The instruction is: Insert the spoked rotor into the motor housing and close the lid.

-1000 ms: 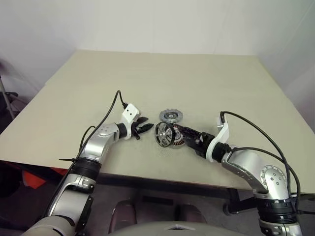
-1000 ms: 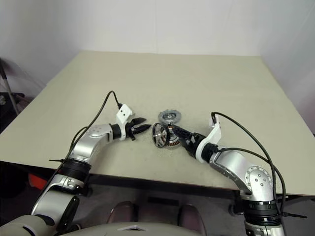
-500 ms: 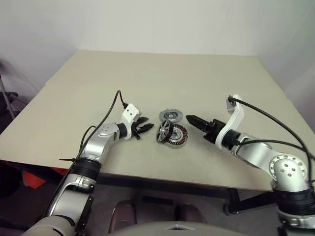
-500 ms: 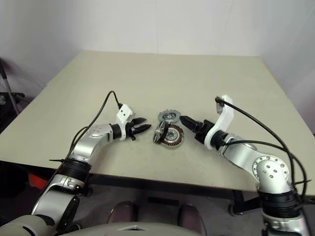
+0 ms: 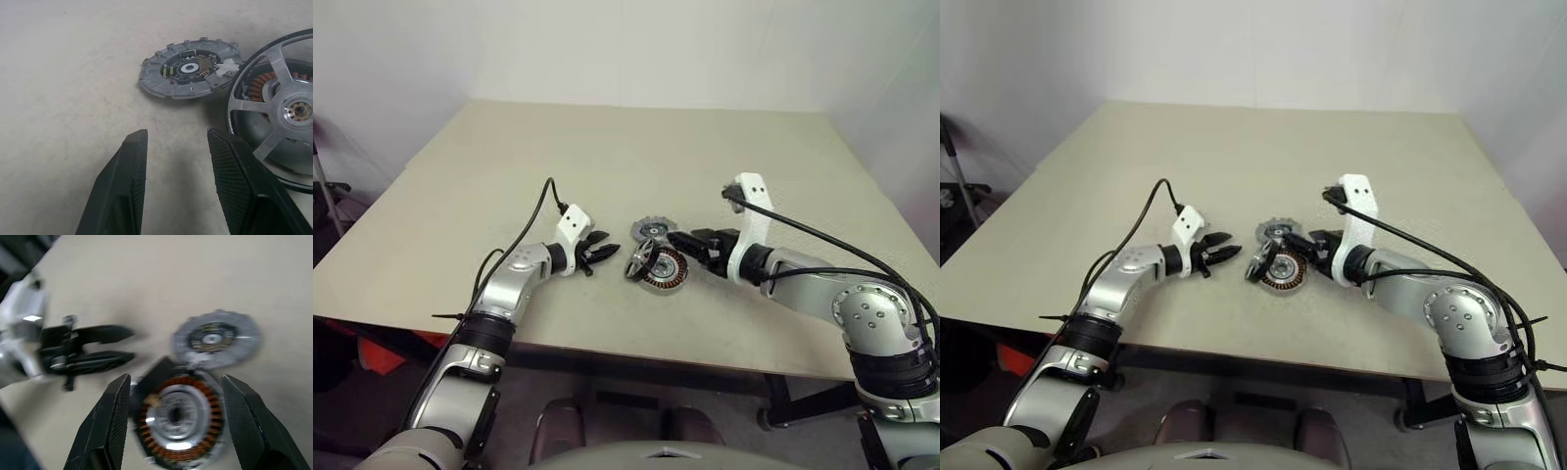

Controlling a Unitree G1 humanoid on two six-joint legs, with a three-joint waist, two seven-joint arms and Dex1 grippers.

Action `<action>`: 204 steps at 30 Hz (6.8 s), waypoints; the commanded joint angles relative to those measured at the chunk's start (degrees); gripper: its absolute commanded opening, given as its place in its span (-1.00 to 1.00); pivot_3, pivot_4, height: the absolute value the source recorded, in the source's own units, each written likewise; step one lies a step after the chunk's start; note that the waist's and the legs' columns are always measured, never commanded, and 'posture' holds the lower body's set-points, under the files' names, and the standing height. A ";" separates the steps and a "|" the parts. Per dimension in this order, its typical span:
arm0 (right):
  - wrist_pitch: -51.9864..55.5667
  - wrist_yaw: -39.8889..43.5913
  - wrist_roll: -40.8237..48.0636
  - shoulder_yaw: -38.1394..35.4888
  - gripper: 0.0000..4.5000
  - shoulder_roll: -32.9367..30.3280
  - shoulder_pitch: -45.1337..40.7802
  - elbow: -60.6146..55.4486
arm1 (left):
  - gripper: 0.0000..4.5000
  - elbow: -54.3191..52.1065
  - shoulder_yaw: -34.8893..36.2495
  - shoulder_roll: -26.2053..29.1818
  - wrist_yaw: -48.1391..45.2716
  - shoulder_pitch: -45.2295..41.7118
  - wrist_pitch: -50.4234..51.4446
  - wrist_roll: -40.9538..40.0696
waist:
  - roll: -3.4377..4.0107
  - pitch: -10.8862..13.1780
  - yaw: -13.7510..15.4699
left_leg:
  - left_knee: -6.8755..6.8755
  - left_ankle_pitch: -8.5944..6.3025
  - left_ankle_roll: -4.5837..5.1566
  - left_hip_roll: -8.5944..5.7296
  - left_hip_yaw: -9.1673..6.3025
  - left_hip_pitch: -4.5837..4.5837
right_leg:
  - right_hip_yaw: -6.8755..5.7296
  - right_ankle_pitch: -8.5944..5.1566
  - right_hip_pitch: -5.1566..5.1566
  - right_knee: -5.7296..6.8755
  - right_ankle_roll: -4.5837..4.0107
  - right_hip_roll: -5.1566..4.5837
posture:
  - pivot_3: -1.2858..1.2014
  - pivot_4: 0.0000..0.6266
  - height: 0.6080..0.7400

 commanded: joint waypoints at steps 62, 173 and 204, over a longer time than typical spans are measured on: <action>-11.36 0.04 -27.37 -0.04 0.48 -1.41 0.57 20.37 | -0.08 -13.35 22.31 -2.96 8.02 -0.83 18.44 -26.87 | -0.03 0.01 -0.56 | 0.20 -0.01 0.00 -0.01 0.00 -0.27 | 0.00 0.08 -0.01 0.11 0.02 -0.03 | 0.03 -1.00 1.00; -10.88 19.33 -61.15 -13.14 0.50 14.91 0.86 17.51 | -0.64 4.18 35.65 -10.76 24.56 -6.94 38.03 -47.05 | -0.07 0.15 -0.39 | 0.00 -0.05 0.08 -0.01 0.00 0.54 | -0.09 -0.15 0.74 -0.31 0.40 -0.08 | 0.03 -1.00 1.00; -9.70 19.10 -61.89 -16.53 0.50 13.83 0.60 19.04 | -0.23 -1.42 6.31 1.58 10.85 -3.70 4.01 -9.92 | -0.05 0.15 -0.35 | -0.14 -0.04 0.07 0.00 0.00 0.49 | -0.09 -0.02 0.60 -0.32 0.18 -0.09 | 0.03 -1.00 1.00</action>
